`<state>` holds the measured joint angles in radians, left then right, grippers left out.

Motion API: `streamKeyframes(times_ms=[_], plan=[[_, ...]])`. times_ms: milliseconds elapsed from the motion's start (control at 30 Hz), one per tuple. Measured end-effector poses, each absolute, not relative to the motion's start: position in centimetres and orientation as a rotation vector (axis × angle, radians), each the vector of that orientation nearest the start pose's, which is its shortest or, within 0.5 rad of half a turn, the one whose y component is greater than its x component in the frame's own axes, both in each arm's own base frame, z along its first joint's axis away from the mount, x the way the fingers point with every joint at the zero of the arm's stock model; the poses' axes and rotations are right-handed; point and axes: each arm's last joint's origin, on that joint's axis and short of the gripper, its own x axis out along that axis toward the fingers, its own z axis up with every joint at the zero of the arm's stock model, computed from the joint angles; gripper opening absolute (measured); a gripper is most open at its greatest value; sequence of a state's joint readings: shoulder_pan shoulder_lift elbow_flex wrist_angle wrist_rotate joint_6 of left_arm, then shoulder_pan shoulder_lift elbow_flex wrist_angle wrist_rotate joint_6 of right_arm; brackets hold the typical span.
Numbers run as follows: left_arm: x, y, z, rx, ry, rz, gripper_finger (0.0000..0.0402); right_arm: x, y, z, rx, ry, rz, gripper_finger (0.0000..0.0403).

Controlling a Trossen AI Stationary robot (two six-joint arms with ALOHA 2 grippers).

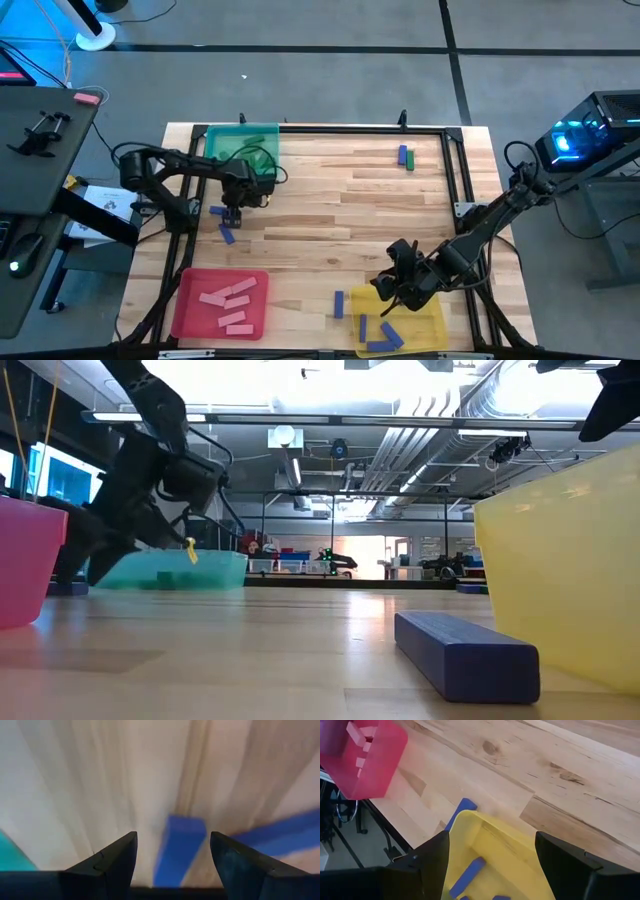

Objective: Sort blocks
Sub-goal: Put the blue block into the yellow bin

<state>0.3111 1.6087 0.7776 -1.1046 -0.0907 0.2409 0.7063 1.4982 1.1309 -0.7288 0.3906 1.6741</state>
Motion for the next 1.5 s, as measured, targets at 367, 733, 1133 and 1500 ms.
streamKeyframes(times_ms=[367, 733, 1133, 1500], plan=[[18.7, 6.3, 12.4, -0.028, 1.968, -0.004, 0.0237, 23.1, 18.2, 25.1, 0.961, 0.856, -0.525, 0.0264], [18.5, 6.3, 12.1, 0.008, 1.976, -0.023, 0.0085, 23.1, 18.2, 25.1, 0.939, 0.843, -0.527, 0.0264], [23.3, 7.5, 22.6, -0.064, 1.501, 0.066, 0.0054, 23.1, 19.5, 29.6, 0.934, 0.787, -0.359, 0.0264], [22.9, 5.2, 42.1, -0.372, -0.121, -0.040, 0.0054, 26.1, 16.8, 34.4, 0.748, 0.277, -0.492, 0.0264]])
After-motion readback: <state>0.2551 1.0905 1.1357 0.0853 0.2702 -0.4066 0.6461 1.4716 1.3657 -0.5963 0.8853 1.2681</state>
